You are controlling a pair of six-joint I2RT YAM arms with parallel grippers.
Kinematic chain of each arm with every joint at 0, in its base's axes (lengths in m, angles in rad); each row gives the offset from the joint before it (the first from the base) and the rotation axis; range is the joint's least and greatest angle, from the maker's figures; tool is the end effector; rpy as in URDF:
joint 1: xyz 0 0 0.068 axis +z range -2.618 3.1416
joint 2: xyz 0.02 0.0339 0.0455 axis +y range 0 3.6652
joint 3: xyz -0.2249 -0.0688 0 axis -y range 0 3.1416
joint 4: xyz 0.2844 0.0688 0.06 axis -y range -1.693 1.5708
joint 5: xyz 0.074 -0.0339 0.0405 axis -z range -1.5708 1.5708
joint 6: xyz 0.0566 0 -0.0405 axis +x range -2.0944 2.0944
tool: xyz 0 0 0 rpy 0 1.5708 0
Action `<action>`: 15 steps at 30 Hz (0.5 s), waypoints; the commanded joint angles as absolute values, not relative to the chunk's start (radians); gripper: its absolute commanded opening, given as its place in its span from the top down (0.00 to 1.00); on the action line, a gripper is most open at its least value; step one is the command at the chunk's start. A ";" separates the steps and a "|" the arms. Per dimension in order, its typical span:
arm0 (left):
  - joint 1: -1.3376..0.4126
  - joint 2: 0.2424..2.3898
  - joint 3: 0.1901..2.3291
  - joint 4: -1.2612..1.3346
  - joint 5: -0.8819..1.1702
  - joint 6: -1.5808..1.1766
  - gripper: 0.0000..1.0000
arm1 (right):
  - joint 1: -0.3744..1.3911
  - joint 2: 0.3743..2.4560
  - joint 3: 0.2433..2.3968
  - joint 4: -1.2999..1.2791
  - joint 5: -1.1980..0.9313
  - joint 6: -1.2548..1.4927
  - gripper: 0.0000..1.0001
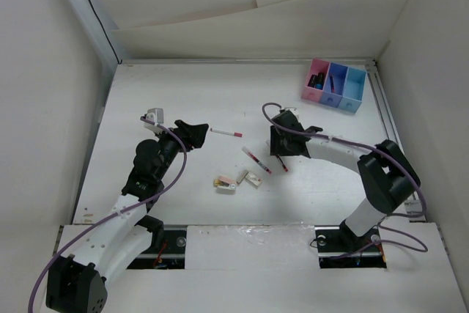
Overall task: Sort the stationery into containers
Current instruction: Grab a piece of stationery with the right arm
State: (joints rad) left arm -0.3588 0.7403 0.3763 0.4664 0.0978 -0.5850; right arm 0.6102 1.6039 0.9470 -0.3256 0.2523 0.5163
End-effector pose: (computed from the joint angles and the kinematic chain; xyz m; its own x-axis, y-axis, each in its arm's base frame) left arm 0.2516 -0.1002 0.2333 -0.1634 -0.5257 -0.8349 0.4200 0.7286 -0.5410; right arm 0.3038 0.1952 0.1050 -0.8108 0.0164 -0.5851 -0.0473 0.9945 0.0934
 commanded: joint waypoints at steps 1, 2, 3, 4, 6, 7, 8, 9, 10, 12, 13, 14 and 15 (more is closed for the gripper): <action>-0.360 0.709 0.403 0.506 0.114 -0.589 0.22 | 0.640 1.663 0.971 -0.334 0.288 0.525 0.41; -0.360 0.709 0.403 0.506 0.114 -0.589 0.22 | 0.640 1.689 0.983 -0.334 0.279 0.525 0.45; -0.360 0.709 0.403 0.506 0.114 -0.589 0.22 | 0.650 1.689 0.995 -0.334 0.279 0.525 0.46; -0.360 0.709 0.403 0.506 0.114 -0.589 0.22 | 0.663 1.703 0.996 -0.334 0.279 0.525 0.47; -0.360 0.709 0.403 0.506 0.114 -0.589 0.22 | 0.663 1.712 1.005 -0.334 0.279 0.525 0.56; -0.360 0.709 0.403 0.506 0.114 -0.589 0.22 | 0.663 1.712 1.005 -0.334 0.279 0.525 0.62; -0.360 0.709 0.403 0.506 0.114 -0.589 0.22 | 0.663 1.723 1.005 -0.334 0.279 0.525 0.67; -0.360 0.709 0.403 0.506 0.114 -0.589 0.22 | 0.663 1.732 1.005 -0.334 0.279 0.525 0.76; -0.360 0.709 0.403 0.506 0.114 -0.589 0.22 | 0.663 1.732 1.005 -0.322 0.279 0.534 0.90; -0.360 0.709 0.403 0.506 0.114 -0.589 0.22 | 0.663 1.732 1.005 -0.313 0.288 0.534 1.00; -0.360 0.709 0.403 0.506 0.114 -0.589 0.22 | 0.652 1.732 1.005 -0.304 0.288 0.534 1.00; -0.360 0.709 0.403 0.506 0.114 -0.589 0.22 | 0.652 1.723 1.005 -0.304 0.288 0.534 1.00; -0.360 0.718 0.403 0.506 0.114 -0.589 0.22 | 0.643 1.714 1.005 -0.304 0.288 0.534 1.00</action>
